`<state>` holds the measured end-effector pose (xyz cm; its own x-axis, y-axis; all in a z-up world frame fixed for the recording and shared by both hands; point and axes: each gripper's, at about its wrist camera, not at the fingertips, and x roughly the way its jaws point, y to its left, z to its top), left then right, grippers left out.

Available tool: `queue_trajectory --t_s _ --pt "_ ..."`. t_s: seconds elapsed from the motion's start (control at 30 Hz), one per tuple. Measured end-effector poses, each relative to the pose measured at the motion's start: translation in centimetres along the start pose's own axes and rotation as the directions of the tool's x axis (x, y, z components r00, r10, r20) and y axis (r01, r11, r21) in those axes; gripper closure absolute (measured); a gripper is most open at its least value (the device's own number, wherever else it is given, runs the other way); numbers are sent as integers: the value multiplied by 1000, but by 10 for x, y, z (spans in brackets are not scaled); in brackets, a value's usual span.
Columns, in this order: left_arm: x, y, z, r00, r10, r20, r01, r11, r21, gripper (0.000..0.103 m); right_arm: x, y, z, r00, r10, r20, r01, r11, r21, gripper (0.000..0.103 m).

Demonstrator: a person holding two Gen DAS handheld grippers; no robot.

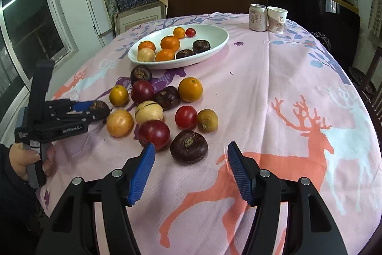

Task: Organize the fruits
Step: 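Grasp a dark purple fruit with the left gripper while the right gripper grasps another, then place both dark purple fruits on the white plate and withdraw both grippers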

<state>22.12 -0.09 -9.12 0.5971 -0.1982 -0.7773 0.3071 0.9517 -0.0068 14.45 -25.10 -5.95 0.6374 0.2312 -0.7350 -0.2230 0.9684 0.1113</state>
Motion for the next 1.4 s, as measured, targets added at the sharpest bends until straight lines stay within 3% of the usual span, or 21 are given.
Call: queue_trajectory --t_s 0.13,0.2,0.43,0.53,0.6,1.0,1.23,1.4 --pt "-20 5 -2 994 -17 105 20 999 -33 62 17 8 3 999 -13 -42 12 1000 -26 46" --pt "-24 4 -2 993 -14 121 17 999 -27 61 25 9 5 997 -37 -61 36 999 -28 46" --pt "-24 8 -2 993 -22 118 27 999 -46 61 46 10 8 992 -72 -107 67 997 -44 48" --pt "-23 9 -2 993 -22 117 28 998 -55 61 47 12 8 992 -63 -107 58 997 -54 60" --pt "-23 11 -2 993 -22 116 29 998 -64 61 45 12 8 993 -65 -101 60 997 -53 61" --pt "-36 11 9 989 -63 131 71 996 -59 61 -9 -13 27 999 -1 42 -1 999 34 61" --pt "-42 14 49 984 -83 161 95 993 -69 61 -25 -31 77 986 19 163 -30 998 64 61" --pt "-30 14 98 983 -64 171 78 994 -73 61 -5 -30 129 981 18 192 -26 999 44 61"
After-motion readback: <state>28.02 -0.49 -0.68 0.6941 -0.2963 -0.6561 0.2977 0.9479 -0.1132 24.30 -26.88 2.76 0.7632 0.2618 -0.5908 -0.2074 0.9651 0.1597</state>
